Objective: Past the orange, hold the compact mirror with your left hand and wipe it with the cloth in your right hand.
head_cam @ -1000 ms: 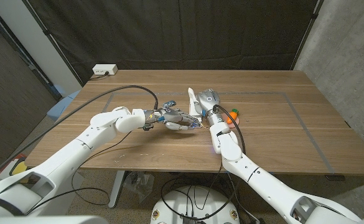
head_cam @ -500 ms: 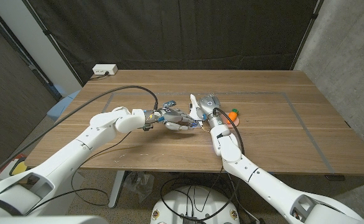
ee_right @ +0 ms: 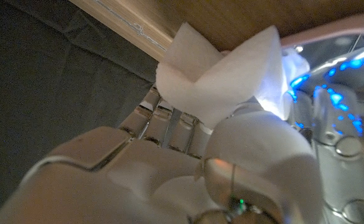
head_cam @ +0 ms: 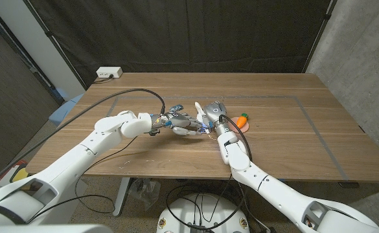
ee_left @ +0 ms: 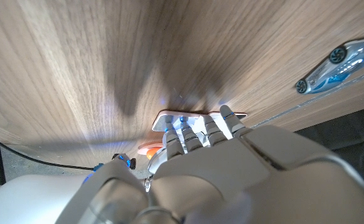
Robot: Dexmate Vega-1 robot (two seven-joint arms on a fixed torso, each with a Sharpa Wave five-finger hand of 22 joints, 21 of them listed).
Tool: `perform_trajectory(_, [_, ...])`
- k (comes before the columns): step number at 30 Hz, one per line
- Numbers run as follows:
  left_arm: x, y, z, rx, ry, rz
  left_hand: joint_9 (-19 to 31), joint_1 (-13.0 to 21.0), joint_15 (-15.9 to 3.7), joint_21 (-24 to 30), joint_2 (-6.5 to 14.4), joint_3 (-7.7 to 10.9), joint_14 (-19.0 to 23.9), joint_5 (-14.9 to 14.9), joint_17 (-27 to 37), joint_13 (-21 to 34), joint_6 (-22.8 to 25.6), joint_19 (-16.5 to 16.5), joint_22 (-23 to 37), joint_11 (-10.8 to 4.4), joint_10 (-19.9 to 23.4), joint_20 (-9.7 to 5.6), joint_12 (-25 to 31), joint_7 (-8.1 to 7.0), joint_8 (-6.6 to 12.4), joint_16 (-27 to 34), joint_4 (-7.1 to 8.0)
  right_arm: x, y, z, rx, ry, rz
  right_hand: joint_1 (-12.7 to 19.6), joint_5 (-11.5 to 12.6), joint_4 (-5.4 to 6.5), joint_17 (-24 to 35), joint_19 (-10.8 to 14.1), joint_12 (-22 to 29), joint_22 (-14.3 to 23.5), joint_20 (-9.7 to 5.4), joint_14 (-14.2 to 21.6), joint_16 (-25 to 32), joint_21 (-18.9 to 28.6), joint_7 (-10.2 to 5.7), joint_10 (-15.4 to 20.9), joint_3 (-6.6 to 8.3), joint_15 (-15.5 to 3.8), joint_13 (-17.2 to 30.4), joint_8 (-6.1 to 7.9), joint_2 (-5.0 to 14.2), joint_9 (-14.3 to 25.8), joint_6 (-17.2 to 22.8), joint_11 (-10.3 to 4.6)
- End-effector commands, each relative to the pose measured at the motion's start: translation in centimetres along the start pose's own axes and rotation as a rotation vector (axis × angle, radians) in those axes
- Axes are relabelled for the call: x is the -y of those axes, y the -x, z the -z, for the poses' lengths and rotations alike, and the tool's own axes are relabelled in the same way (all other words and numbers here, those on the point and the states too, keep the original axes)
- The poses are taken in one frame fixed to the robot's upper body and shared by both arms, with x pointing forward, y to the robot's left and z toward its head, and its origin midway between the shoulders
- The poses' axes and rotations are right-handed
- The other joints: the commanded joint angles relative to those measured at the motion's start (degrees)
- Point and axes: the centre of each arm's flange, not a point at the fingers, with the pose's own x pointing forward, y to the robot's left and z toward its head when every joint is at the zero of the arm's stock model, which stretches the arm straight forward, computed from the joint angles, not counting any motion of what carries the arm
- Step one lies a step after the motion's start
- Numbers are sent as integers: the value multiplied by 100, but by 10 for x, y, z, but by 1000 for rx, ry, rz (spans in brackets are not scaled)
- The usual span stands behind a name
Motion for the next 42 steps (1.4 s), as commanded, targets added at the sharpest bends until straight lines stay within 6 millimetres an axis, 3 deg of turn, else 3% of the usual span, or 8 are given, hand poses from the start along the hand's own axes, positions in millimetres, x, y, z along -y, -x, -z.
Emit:
perform_trajectory(1, [2, -1, 2, -1, 11, 4, 6, 17, -645, -9, 468, -36, -26, 26, 7, 28, -49, -343, 15, -25, -21, -25, -11, -4, -26, -32, 24, -6, -3, -12, 56, 40, 30, 35, 36, -4, 11, -24, -14, 8, -278, -15, -19, 16, -376, 27, -43, -1015, 17, 18, -95, 5, 515, -33])
perform_trajectory(18, [4, 4, 5, -11, 33, 2, 7, 12, -653, -15, 463, -46, -19, 29, 8, 28, -56, -349, 17, -22, -25, -18, -11, -9, -21, -34, 26, -15, -32, -11, 51, 108, 69, 148, 83, -23, 22, -91, -2, -5, -269, 90, 13, 13, -378, 169, -92, -1024, 17, -79, -130, -22, 657, -28])
perform_trajectory(34, [5, 4, 8, -19, 39, 10, 7, 8, -659, -15, 455, -60, -29, 31, 9, 29, -59, -340, 18, -20, -29, -15, -11, -6, -16, -41, 25, -20, -58, 14, -49, 169, 18, 209, 107, -14, 18, -85, -23, -9, -273, 127, 7, 34, -372, 200, -119, -1031, 15, -185, -128, -24, 660, -42])
perform_trajectory(42, [4, 2, 9, -18, 36, 4, 7, 8, -663, -17, 452, -65, -44, 32, 9, 29, -71, -340, 18, -21, -40, -13, -15, -4, -18, -47, 24, -21, -54, 27, -89, 176, -13, 223, 114, -2, 17, -91, -36, -10, -279, 134, 1, 42, -366, 208, -140, -1028, 15, -238, -129, -23, 653, -43])
